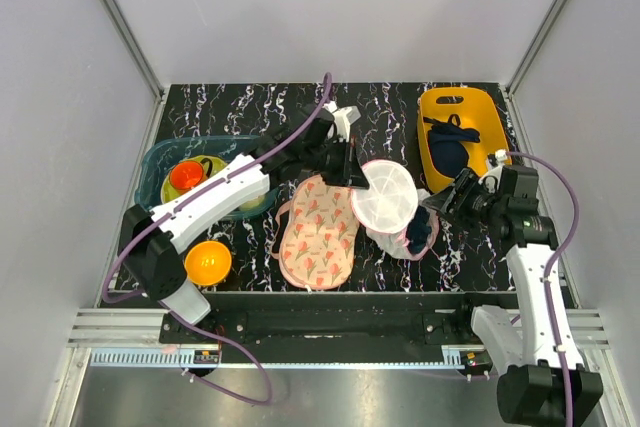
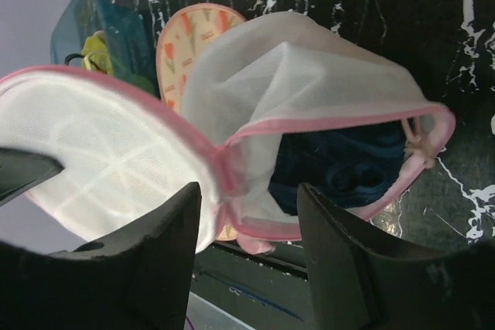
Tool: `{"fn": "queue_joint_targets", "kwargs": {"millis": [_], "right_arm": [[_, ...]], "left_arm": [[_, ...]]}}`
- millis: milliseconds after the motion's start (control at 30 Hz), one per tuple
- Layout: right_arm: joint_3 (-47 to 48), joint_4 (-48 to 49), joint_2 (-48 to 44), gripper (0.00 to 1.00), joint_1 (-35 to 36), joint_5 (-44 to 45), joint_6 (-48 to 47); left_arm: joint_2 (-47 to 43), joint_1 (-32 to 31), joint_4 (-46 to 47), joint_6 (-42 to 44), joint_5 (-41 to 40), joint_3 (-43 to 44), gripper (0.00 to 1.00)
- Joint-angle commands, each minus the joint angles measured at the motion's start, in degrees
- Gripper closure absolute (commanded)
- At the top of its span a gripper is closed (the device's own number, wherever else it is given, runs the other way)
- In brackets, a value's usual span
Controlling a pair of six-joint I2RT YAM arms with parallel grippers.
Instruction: Unzip the laundry bag and remove the bra
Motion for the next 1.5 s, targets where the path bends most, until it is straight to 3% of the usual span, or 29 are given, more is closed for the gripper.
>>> {"fn": "queue_joint_targets", "kwargs": {"millis": [0, 333, 600, 800, 867, 900, 933, 967, 1233, 1333, 1467], "right_arm": [[-1.5, 6.1, 2.1, 0.41, -0.1, 3.7, 1.1], [-6.2, 7.3, 2.2, 0.4, 0.5, 4.8, 0.4], [-12.9, 14.5, 8.0, 0.23, 5.0, 6.2, 3.1], [-15.0, 22.7, 15.1, 0.22, 10.1, 8.6, 6.1], [-14.8, 24.2, 16.9, 0.34, 10.7, 9.5, 6.6], [-14.6, 25.0, 17.0, 0.51, 10.7, 9.8, 6.6], [-14.5, 24.9, 16.9, 0.82, 10.7, 10.0, 6.6], [-14.2, 24.8, 15.7, 1.0, 10.7, 11.0, 6.5], [-5.1, 9.0, -2.4, 1.0, 10.7, 17.1, 4.4], [3.4, 2.8, -6.8, 1.0, 10.8, 19.9, 3.6], [16.0, -1.4, -6.2, 1.0, 10.7, 20.6, 2.7]], "left_arm": [[-4.2, 1.7, 2.4, 0.3, -0.3, -1.7, 1.0], [-4.0, 2.4, 3.0, -0.2, 0.4, -2.4, 1.0], [-3.9, 2.5, 3.7, -0.4, 0.8, -2.4, 1.0], [-4.2, 2.5, 4.4, -0.9, 1.2, -2.4, 1.0], [-4.4, 2.5, 4.4, -0.9, 1.2, -2.4, 1.0], [-4.5, 2.5, 4.4, -0.8, 1.3, -2.5, 1.0], [-4.6, 2.5, 4.4, -0.7, 1.2, -2.6, 1.0], [-4.8, 2.6, 4.4, -0.8, 1.2, -2.6, 1.0], [-6.1, 4.1, 5.0, -1.0, 1.4, -2.9, 1.0], [-6.9, 5.1, 7.3, -2.2, 2.3, -3.3, 1.0], [-6.4, 6.3, 7.9, -2.9, 2.2, -3.3, 1.0]]}}
